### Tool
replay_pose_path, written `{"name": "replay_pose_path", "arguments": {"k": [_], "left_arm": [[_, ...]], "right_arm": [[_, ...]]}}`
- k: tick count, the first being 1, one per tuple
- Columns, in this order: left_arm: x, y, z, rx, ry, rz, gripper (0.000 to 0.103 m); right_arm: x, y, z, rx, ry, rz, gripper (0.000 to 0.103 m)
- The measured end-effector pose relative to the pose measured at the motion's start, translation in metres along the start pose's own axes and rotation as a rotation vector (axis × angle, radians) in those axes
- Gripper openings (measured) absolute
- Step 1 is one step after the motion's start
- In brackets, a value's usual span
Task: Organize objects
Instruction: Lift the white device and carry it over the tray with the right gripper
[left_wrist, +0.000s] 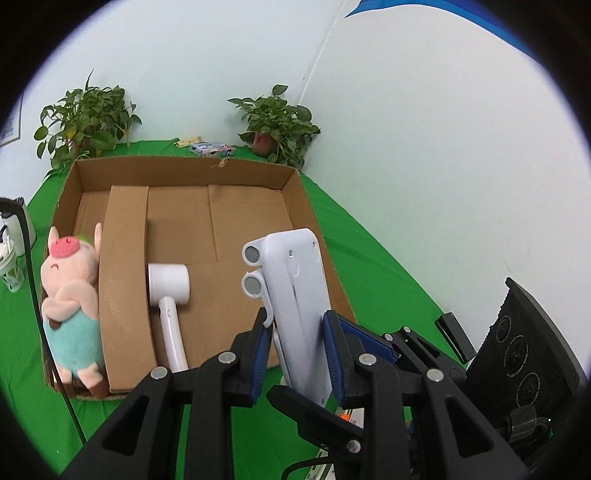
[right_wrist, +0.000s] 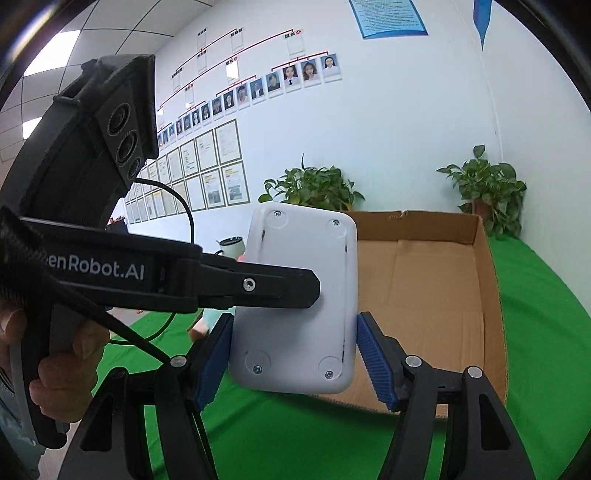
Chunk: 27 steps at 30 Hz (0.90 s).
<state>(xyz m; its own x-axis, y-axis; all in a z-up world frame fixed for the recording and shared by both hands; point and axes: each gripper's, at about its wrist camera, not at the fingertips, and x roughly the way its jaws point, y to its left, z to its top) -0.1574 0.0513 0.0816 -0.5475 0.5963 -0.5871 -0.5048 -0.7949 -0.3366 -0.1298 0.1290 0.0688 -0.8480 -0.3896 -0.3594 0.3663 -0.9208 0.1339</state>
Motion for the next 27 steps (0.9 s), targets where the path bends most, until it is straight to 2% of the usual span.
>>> {"name": "replay_pose_path", "arguments": {"k": [6, 15, 27], "left_arm": [[0.005, 0.005, 0.021, 0.012, 0.001, -0.002, 0.026], [0.019, 0.019, 0.038, -0.003, 0.036, -0.013, 0.026], [0.049, 0.043, 0.032, -0.062, 0.114, -0.025, 0.026]], "right_arm": [[0.004, -0.006, 0.020, 0.014, 0.001, -0.007, 0.064], [0.041, -0.025, 0.052, 0.056, 0.058, -0.007, 0.064], [0.085, -0.042, 0.045, 0.100, 0.152, -0.012, 0.064]]}}
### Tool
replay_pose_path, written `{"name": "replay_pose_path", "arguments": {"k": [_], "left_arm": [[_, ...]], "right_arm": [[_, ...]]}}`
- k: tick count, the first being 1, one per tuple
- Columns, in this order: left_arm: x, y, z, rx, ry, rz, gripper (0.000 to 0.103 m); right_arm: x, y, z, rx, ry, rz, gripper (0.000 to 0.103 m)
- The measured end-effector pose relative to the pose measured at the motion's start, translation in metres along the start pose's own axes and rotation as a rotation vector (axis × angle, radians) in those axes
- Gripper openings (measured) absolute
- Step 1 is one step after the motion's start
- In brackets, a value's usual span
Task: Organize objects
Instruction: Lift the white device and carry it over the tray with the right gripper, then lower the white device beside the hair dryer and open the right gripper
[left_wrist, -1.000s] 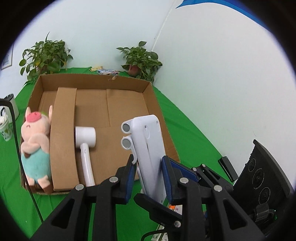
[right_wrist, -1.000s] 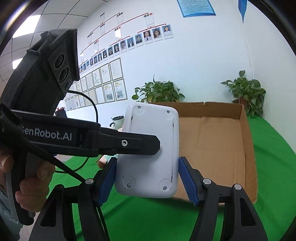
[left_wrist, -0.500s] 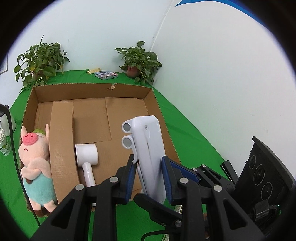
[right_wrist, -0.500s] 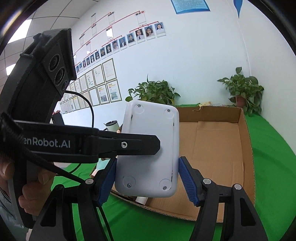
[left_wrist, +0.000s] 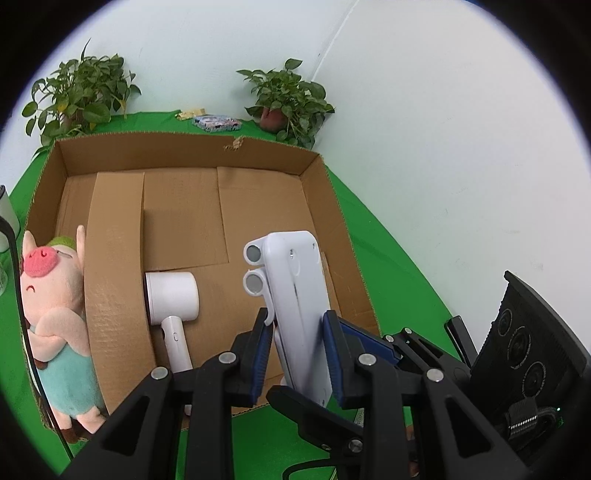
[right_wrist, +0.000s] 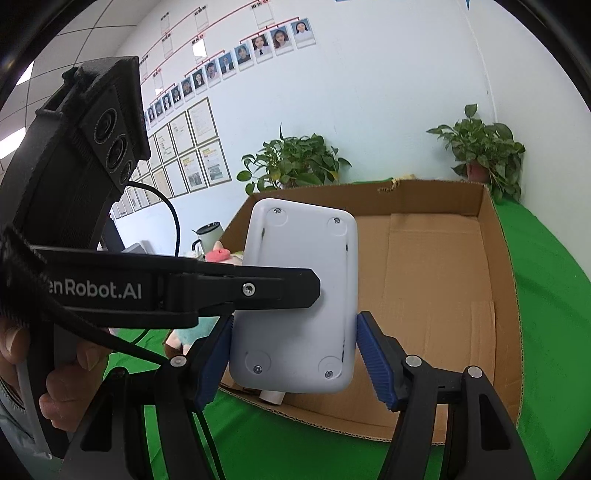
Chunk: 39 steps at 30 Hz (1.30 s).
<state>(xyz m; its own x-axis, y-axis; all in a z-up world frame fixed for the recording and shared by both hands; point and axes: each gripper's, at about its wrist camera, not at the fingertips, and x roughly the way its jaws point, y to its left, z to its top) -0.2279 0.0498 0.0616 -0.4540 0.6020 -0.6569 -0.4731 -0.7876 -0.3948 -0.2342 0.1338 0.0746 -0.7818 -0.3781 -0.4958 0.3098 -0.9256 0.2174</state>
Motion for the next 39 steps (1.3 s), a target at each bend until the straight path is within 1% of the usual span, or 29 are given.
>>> {"name": "replay_pose_path", "arguments": {"k": [7, 15, 16, 19, 25, 29, 32, 33, 34, 35, 36, 37, 38, 39], "left_arm": [[0.025, 0.013, -0.004, -0.027, 0.061, 0.012, 0.026], [0.057, 0.038, -0.015, -0.095, 0.161, 0.029, 0.026], [0.061, 0.039, -0.017, -0.098, 0.173, 0.038, 0.026], [0.070, 0.040, -0.021, -0.086, 0.201, 0.067, 0.026], [0.087, 0.043, -0.026, -0.096, 0.251, 0.091, 0.026], [0.095, 0.045, -0.029, -0.108, 0.265, 0.108, 0.027], [0.104, 0.050, -0.025, -0.119, 0.279, 0.131, 0.027], [0.106, 0.051, -0.025, -0.120, 0.285, 0.144, 0.025], [0.105, 0.052, -0.025, -0.115, 0.283, 0.173, 0.025], [0.106, 0.051, -0.025, -0.111, 0.286, 0.193, 0.026], [0.104, 0.051, -0.024, -0.108, 0.283, 0.214, 0.025], [0.099, 0.051, -0.023, -0.099, 0.262, 0.245, 0.025], [0.095, 0.049, -0.022, -0.095, 0.254, 0.256, 0.025], [0.090, 0.048, -0.020, -0.095, 0.240, 0.248, 0.025]], "right_arm": [[0.025, -0.014, -0.009, 0.046, 0.067, 0.006, 0.064], [0.062, -0.032, -0.032, 0.129, 0.192, 0.029, 0.064], [0.063, -0.029, -0.036, 0.135, 0.205, 0.031, 0.064], [0.077, -0.036, -0.045, 0.164, 0.245, 0.049, 0.064], [0.088, -0.047, -0.058, 0.214, 0.307, 0.071, 0.063], [0.091, -0.053, -0.066, 0.240, 0.326, 0.086, 0.063], [0.097, -0.057, -0.066, 0.253, 0.341, 0.097, 0.063], [0.100, -0.058, -0.067, 0.260, 0.347, 0.103, 0.063], [0.103, -0.060, -0.068, 0.266, 0.353, 0.107, 0.063], [0.106, -0.061, -0.069, 0.275, 0.362, 0.109, 0.063], [0.108, -0.062, -0.071, 0.278, 0.366, 0.108, 0.063], [0.110, -0.062, -0.071, 0.278, 0.367, 0.107, 0.063], [0.111, -0.062, -0.072, 0.273, 0.370, 0.093, 0.063], [0.112, -0.061, -0.073, 0.267, 0.375, 0.077, 0.063]]}}
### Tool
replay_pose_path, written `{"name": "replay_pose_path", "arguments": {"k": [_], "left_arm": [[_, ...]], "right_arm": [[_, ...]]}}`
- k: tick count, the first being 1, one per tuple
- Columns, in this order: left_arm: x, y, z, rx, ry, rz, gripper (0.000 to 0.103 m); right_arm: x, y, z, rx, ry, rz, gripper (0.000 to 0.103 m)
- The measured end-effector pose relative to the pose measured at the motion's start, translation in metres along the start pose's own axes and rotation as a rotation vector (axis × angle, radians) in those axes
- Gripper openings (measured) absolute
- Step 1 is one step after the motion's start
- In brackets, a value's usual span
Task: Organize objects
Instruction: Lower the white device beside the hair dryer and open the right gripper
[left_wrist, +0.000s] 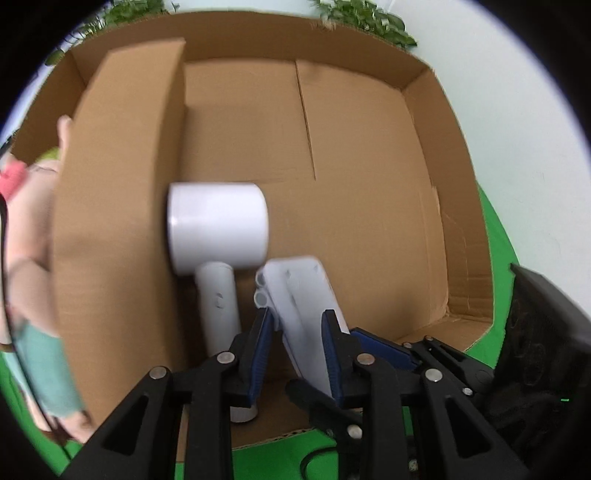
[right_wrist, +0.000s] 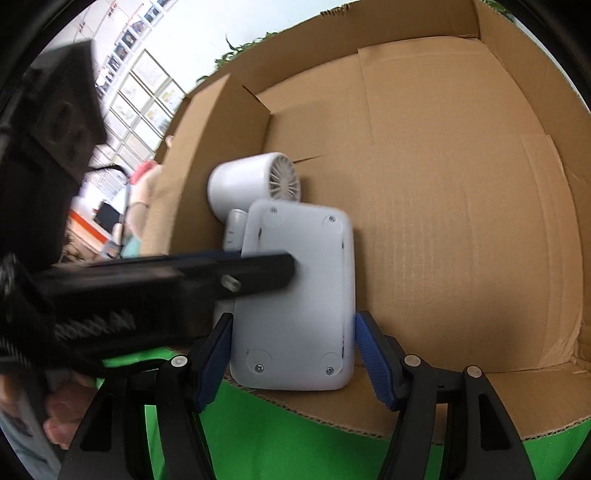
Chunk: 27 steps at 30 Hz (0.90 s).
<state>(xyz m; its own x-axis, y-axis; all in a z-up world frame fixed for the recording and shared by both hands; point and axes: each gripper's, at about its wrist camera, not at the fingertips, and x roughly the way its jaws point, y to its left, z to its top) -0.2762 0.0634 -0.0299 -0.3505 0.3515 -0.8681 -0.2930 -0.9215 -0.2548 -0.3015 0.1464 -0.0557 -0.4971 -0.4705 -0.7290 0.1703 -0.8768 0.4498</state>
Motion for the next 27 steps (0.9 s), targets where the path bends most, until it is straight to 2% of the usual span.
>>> {"name": "replay_pose_path", "arguments": {"k": [6, 10, 13, 15, 17, 19, 21, 22, 24, 27], "left_arm": [[-0.038, 0.010, -0.011, -0.012, -0.080, -0.012, 0.028], [-0.063, 0.018, -0.027, -0.015, -0.141, 0.009, 0.028], [-0.078, 0.026, -0.041, -0.019, -0.192, 0.052, 0.028], [-0.085, 0.030, -0.048, -0.017, -0.227, 0.088, 0.028], [-0.094, 0.032, -0.057, -0.004, -0.270, 0.143, 0.030], [-0.106, 0.033, -0.067, 0.014, -0.337, 0.221, 0.040], [-0.117, 0.031, -0.074, 0.027, -0.409, 0.309, 0.072], [-0.123, 0.028, -0.080, 0.033, -0.471, 0.355, 0.078], [-0.131, 0.022, -0.088, 0.051, -0.557, 0.389, 0.080], [-0.139, 0.016, -0.093, 0.072, -0.588, 0.393, 0.080]], "right_arm": [[0.010, 0.005, 0.000, -0.016, 0.017, -0.044, 0.063], [0.018, 0.009, 0.001, -0.019, 0.044, -0.068, 0.066], [0.022, 0.014, -0.002, -0.040, 0.046, -0.075, 0.078], [0.016, 0.016, -0.005, -0.051, 0.022, -0.082, 0.089], [0.009, 0.021, -0.007, -0.069, -0.006, -0.108, 0.094], [0.000, 0.027, -0.010, -0.103, -0.040, -0.146, 0.102], [-0.012, 0.032, -0.015, -0.140, -0.081, -0.203, 0.103], [-0.018, 0.035, -0.018, -0.155, -0.099, -0.231, 0.103], [-0.031, 0.040, -0.024, -0.178, -0.137, -0.266, 0.103], [-0.049, 0.044, -0.030, -0.193, -0.183, -0.275, 0.103]]}}
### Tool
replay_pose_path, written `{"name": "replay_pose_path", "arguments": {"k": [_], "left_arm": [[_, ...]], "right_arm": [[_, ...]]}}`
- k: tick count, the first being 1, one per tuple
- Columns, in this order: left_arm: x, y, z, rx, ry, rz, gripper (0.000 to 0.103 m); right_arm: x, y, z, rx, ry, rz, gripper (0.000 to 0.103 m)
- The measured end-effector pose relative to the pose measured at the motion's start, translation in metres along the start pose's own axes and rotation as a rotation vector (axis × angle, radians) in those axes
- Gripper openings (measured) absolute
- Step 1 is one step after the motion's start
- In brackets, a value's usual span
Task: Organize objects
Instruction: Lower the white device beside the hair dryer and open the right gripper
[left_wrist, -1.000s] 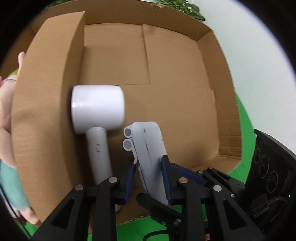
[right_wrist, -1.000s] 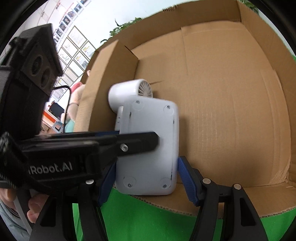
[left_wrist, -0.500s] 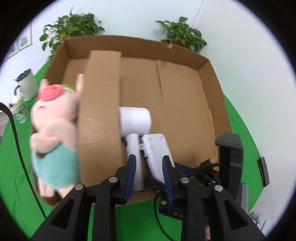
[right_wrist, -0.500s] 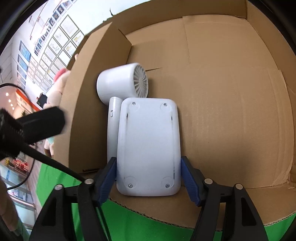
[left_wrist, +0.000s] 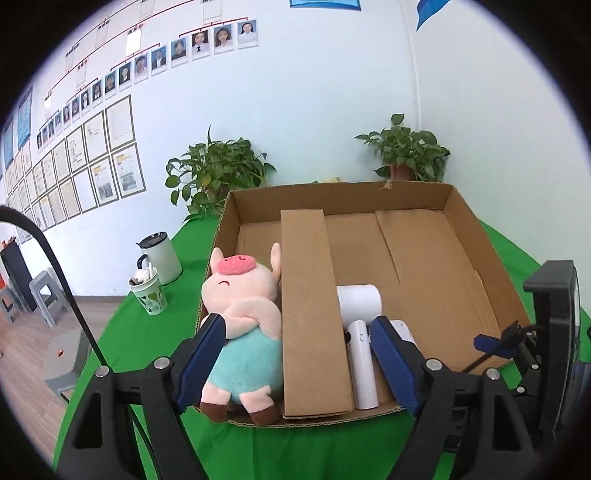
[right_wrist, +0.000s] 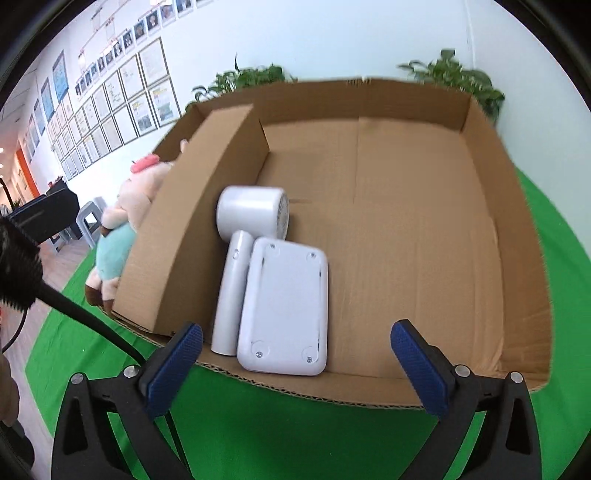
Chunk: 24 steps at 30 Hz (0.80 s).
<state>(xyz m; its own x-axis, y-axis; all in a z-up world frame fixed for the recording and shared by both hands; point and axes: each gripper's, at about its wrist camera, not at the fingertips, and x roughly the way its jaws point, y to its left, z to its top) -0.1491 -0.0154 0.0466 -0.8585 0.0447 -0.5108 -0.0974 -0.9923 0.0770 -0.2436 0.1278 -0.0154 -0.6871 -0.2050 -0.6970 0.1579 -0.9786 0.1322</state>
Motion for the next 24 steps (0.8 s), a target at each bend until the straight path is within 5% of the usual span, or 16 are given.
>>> {"name": "replay_pose_path", "arguments": {"k": [4, 8, 20, 24], "left_arm": [[0.000, 0.005, 0.001, -0.012, 0.026, -0.020, 0.080], [0.000, 0.015, -0.003, -0.054, 0.047, -0.037, 0.080], [0.002, 0.023, -0.015, -0.079, 0.048, -0.039, 0.080], [0.001, 0.023, -0.014, -0.070, 0.033, -0.008, 0.080]], "right_arm": [[0.009, -0.007, 0.013, 0.046, 0.027, 0.060, 0.100], [0.055, -0.010, 0.026, 0.085, 0.153, 0.098, 0.061], [0.069, 0.015, 0.017, 0.042, 0.137, -0.050, 0.064], [0.053, 0.015, 0.015, 0.040, 0.105, -0.053, 0.091]]}}
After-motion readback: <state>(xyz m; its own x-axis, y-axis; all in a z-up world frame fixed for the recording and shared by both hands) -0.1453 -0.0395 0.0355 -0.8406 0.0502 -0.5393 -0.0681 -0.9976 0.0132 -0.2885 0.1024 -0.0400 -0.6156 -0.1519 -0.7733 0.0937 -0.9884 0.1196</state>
